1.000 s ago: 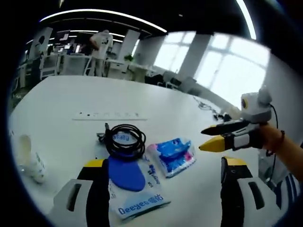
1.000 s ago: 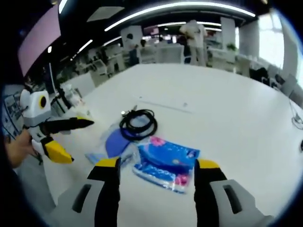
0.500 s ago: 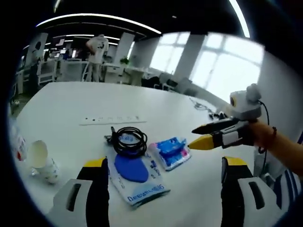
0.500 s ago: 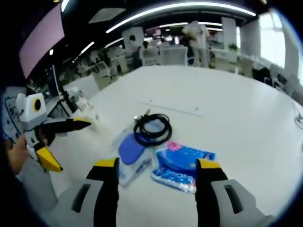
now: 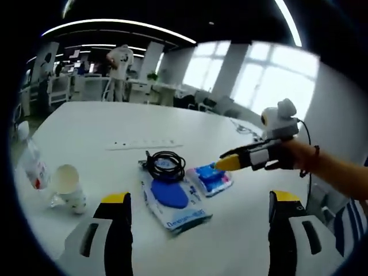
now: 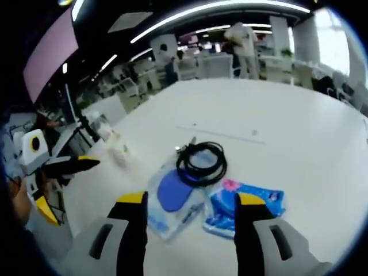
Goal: Arrange the tabletop items into an orderly group along one side of the table until the central work area is clear of visible clutter.
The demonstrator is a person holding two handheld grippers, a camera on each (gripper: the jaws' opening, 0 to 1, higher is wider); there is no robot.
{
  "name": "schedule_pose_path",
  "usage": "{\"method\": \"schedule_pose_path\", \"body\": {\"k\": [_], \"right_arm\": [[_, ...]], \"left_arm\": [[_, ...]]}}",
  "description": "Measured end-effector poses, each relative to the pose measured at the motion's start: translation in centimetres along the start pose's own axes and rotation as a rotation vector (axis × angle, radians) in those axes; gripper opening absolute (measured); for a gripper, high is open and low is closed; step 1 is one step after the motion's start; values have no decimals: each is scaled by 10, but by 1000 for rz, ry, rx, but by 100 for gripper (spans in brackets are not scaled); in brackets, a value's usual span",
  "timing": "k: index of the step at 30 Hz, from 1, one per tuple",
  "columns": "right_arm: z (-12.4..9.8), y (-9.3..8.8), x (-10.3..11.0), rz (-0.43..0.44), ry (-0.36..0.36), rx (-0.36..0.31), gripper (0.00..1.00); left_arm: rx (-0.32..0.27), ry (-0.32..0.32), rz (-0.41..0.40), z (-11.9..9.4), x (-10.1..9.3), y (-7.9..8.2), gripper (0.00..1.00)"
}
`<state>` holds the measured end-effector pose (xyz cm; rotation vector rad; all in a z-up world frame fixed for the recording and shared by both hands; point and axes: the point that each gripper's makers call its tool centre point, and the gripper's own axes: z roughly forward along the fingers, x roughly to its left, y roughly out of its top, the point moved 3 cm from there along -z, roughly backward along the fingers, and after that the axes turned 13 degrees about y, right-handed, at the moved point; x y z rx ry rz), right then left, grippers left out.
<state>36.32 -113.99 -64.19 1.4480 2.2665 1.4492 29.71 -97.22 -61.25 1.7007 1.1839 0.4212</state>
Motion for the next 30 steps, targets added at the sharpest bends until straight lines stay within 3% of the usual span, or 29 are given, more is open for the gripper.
{"method": "schedule_pose_path", "body": {"k": [3,7,11,15,21,30], "right_arm": [[6,3,-1,29,4,-16,57],[15,4,-7,51,-15,-13,55],[23,6,-14,63,-30,-12,53],[30,9,-18,27,-69,10,50],[46,11,-22,45,-82,19,48],[71,14,-39,88,-105,35,45]], "left_arm": [[13,17,19,-7,9,-6,99],[-16,16,-2,-17,15,-6,99],[14,40,18,-24,26,-13,99],[18,53,26,-29,34,-18,99],[26,52,6,-35,44,-26,99],[31,62,52,-40,56,-25,99]]}}
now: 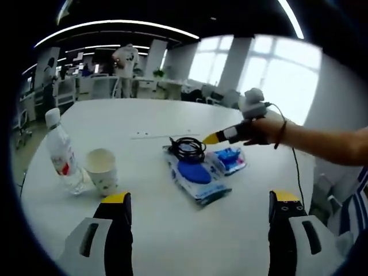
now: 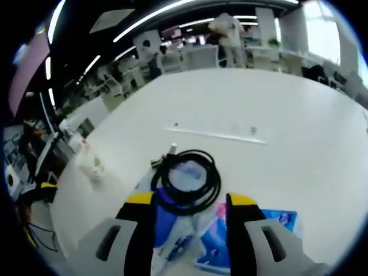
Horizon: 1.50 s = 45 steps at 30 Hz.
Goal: Arrange the tabletop items into an orderly group along one side of the table until the central work area is clear of visible clutter.
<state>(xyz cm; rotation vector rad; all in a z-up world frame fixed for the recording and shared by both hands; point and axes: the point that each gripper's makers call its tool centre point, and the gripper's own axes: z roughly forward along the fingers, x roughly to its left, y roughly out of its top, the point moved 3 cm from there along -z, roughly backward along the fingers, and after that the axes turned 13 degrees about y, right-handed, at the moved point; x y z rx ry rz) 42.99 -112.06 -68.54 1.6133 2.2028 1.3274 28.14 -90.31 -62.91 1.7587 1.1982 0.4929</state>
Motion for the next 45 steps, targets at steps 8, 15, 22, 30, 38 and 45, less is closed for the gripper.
{"method": "schedule_pose_path", "body": {"k": [8,15,22,30,38,45], "right_arm": [[18,3,-15,44,-48,29,41],[30,-1,-21,97,-68,44,33],[35,-6,-23,172,-89,42,23],[37,-9,-23,220,-123,47,14],[34,-4,-28,318,-142,-8,5],[37,10,-35,357,-115,-48,2]], "left_arm": [[-1,3,52,-5,6,2,99],[4,15,56,-11,14,1,99],[1,24,60,-19,20,5,99],[6,29,74,-24,24,4,99],[21,40,65,-27,30,0,98],[1,50,65,-32,33,6,98]]}}
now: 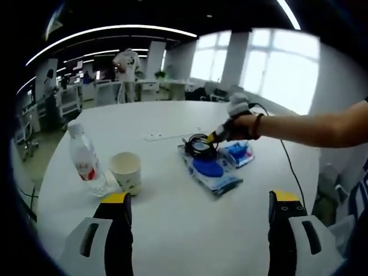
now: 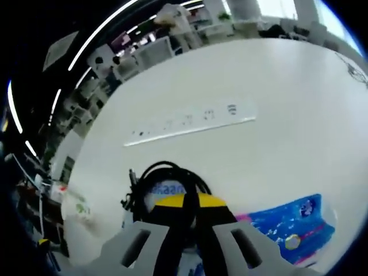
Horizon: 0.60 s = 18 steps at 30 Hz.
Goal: Arrange the tabletop items into an orderly group along one side of the table until the central work area is clear of visible clutter.
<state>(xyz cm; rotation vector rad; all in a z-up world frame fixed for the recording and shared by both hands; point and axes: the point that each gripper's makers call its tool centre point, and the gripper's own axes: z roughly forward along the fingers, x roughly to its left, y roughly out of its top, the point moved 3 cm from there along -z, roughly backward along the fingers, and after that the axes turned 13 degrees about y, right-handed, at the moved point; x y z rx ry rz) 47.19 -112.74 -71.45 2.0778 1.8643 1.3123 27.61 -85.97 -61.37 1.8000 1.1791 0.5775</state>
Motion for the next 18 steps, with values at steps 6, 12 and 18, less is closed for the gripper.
{"method": "schedule_pose_path", "body": {"k": [6,12,18], "right_arm": [[-1,9,5,30,29,-32,1],[-3,15,14,44,78,-51,1],[-8,18,33,58,139,-75,0]], "left_arm": [[1,1,-6,-1,2,0,98],[-1,-1,-4,-2,1,0,98],[-5,-1,6,-3,2,1,98]]}}
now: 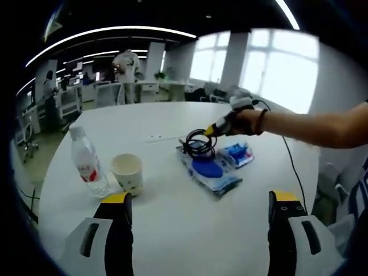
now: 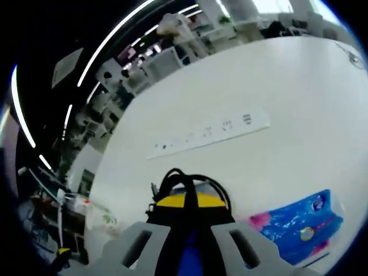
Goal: Arrange the tabletop items into an orderly group along one side of the table until the central work area is clear of visible clutter.
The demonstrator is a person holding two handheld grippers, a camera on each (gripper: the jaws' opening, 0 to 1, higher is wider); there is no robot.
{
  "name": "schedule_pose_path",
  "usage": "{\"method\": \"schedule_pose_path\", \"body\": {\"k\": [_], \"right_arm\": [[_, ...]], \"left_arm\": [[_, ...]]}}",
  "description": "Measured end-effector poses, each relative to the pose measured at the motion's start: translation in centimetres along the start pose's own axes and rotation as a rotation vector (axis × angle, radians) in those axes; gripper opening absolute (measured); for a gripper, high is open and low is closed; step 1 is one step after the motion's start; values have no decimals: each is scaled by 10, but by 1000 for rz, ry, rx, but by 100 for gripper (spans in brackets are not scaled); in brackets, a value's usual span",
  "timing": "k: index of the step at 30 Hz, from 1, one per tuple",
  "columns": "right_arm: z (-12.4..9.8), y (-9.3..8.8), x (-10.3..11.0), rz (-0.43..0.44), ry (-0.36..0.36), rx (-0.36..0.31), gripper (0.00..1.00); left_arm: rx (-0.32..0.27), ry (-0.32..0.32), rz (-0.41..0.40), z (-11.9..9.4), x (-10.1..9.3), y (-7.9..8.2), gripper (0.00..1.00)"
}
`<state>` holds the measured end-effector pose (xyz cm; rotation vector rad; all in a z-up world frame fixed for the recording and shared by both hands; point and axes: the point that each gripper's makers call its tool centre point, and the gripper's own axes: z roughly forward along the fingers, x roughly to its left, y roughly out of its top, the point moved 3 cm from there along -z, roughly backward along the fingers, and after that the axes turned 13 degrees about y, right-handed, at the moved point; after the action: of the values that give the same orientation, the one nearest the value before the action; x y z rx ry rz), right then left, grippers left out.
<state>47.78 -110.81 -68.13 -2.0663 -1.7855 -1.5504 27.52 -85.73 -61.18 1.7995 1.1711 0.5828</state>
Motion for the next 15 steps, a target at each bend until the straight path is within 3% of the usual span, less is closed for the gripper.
{"method": "schedule_pose_path", "body": {"k": [15], "right_arm": [[-19,13,37,-31,77,-55,0]], "left_arm": [[-9,12,-14,-5,5,2,97]]}}
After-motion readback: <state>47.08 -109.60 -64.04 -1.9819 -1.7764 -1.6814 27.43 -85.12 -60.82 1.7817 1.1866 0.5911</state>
